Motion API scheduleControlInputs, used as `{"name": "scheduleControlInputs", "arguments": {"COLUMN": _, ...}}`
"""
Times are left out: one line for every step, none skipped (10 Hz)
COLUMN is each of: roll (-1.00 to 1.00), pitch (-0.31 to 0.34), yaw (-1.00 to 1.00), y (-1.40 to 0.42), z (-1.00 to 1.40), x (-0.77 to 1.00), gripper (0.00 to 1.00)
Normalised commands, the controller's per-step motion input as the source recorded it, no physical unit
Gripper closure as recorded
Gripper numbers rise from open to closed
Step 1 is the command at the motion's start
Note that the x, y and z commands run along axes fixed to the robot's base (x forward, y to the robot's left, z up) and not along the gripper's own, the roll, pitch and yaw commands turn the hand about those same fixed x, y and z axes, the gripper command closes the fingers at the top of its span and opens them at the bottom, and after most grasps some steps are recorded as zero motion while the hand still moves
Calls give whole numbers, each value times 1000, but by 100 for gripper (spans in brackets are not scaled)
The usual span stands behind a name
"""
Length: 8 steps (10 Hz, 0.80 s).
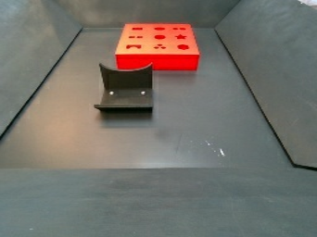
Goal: Insert the hexagon object.
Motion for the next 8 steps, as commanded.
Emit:
{"name": "scheduleControlInputs", "arguments": {"roll": -99, "pitch": -84, "yaw": -271, "y": 446, "z": -291, "x": 0, "gripper": 100}}
{"name": "scheduleControlInputs", "arguments": {"roll": -41, "pitch": -114, "yaw": -434, "y": 583, "z": -517, "x": 97, "gripper": 100}}
{"name": "scheduleControlInputs", "arguments": {"roll": -194, "pitch": -169, "yaw": -326, "y": 571, "z": -571, "x": 89, "gripper": 100}}
{"name": "scheduleControlInputs", "arguments": {"roll": -199, "pitch": -264, "yaw": -474, "y": 374, "z": -437, "x": 40, "gripper": 100}}
{"name": "scheduleControlInputs", "arguments": {"roll": -176, "pitch": -334, "yaw": -477, "y": 320, "z": -349, "x": 0, "gripper": 100}}
{"name": "scheduleControlInputs", "arguments": {"roll": -71, "pitch": -269, "yaw": -291, "y": 320, "z": -557, "x": -91, "gripper": 100}}
{"name": "scheduleControlInputs", "arguments": {"roll": -7, "pitch": -150, "yaw": -251, "y": 346, "z": -726, "x": 0, "gripper": 100}}
{"name": "scheduleControlInputs", "arguments": {"roll": 0, "pitch": -67, "yaw": -191, "y": 526, "z": -803, "x": -17, "gripper": 100}}
